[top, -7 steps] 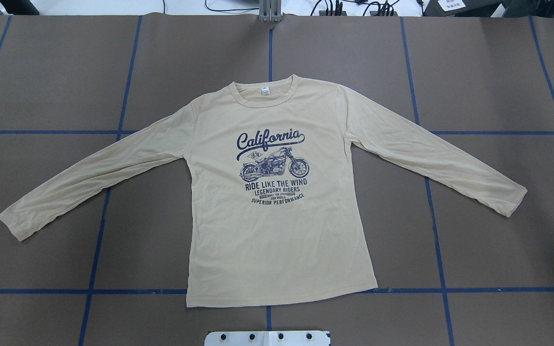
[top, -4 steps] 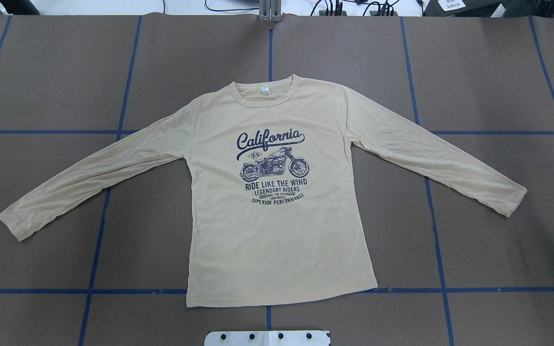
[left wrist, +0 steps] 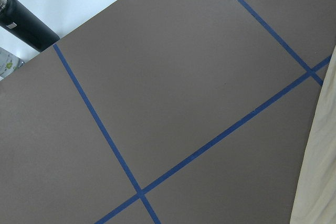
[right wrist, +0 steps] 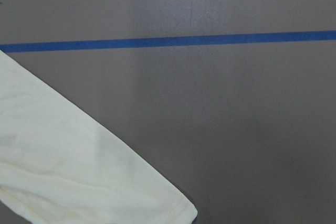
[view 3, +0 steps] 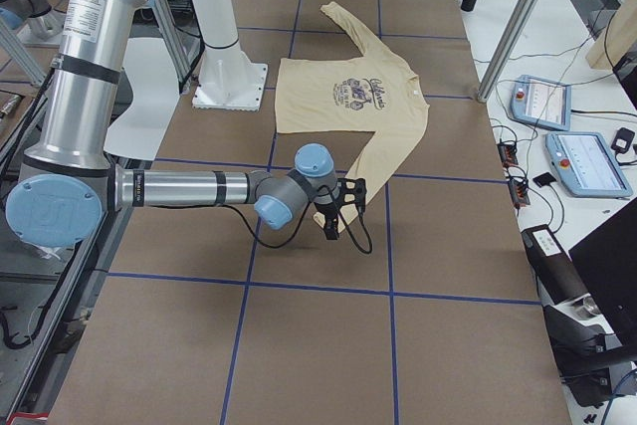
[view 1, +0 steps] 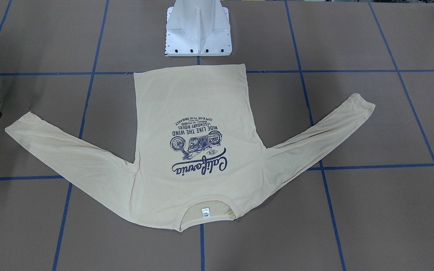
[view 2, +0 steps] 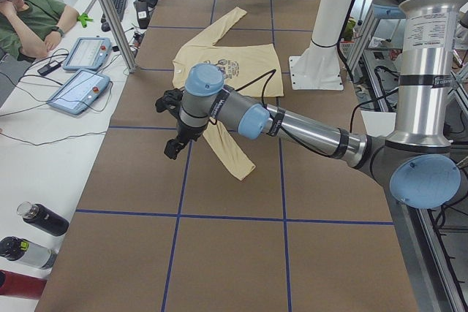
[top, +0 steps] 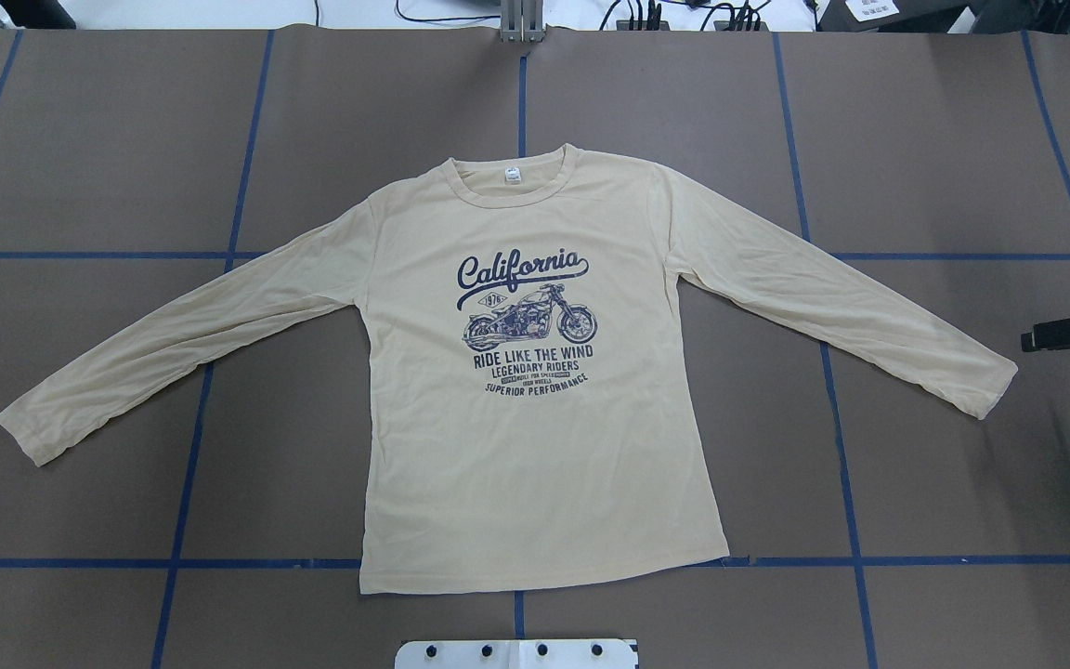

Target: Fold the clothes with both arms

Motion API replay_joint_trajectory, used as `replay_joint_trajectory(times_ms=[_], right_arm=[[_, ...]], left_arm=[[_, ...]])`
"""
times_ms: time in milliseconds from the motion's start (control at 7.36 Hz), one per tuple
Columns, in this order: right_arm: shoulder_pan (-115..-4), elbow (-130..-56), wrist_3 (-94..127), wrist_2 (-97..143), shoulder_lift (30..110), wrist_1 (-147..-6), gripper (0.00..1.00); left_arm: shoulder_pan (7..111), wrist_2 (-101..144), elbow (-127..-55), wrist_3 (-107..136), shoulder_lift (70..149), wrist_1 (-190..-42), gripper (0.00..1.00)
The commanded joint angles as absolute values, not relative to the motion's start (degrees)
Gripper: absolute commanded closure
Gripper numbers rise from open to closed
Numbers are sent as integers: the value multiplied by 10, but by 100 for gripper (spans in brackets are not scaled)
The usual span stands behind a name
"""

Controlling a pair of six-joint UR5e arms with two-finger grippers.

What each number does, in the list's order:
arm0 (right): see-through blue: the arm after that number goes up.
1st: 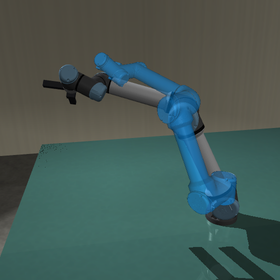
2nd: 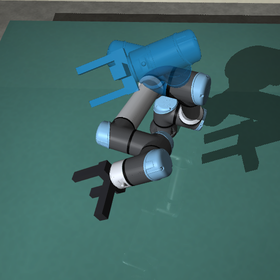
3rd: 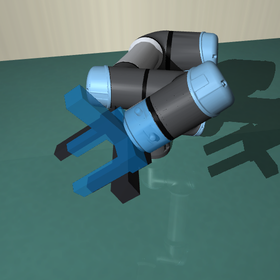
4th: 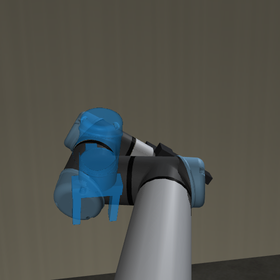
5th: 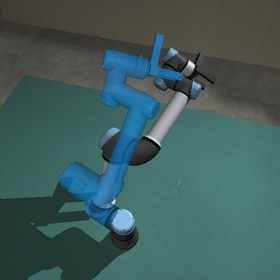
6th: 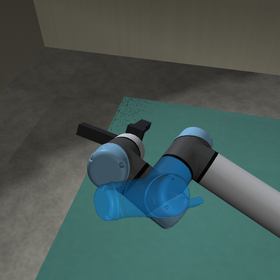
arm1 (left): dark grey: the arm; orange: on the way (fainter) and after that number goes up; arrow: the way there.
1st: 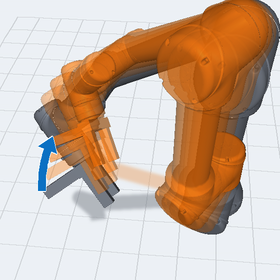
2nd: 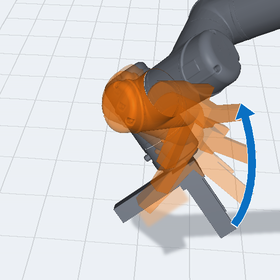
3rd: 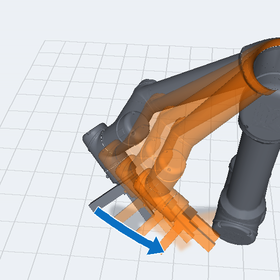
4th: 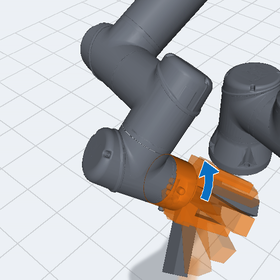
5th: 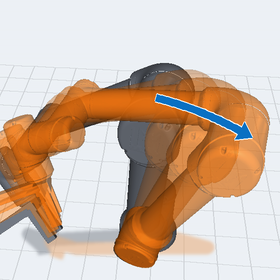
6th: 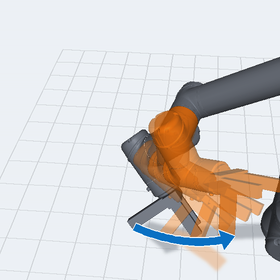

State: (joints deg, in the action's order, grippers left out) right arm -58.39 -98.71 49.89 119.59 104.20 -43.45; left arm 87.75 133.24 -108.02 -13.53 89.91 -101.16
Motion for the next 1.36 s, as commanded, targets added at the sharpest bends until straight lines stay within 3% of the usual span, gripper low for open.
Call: replay_joint_trajectory(times_ms=[0,272,408,1223], right_arm=[[-535,-934,539,1142,1040,-353,13],[-527,-930,544,1140,1034,-344,42],[-525,-930,544,1140,1034,-344,49],[-504,-920,549,1102,1029,-345,51]], left_arm=[[877,1332,-1079,-135,899,-1012,0],[876,1332,-1077,-135,899,-1012,0],[876,1332,-1076,-136,899,-1012,0],[875,1332,-1073,-136,898,-1012,0]])
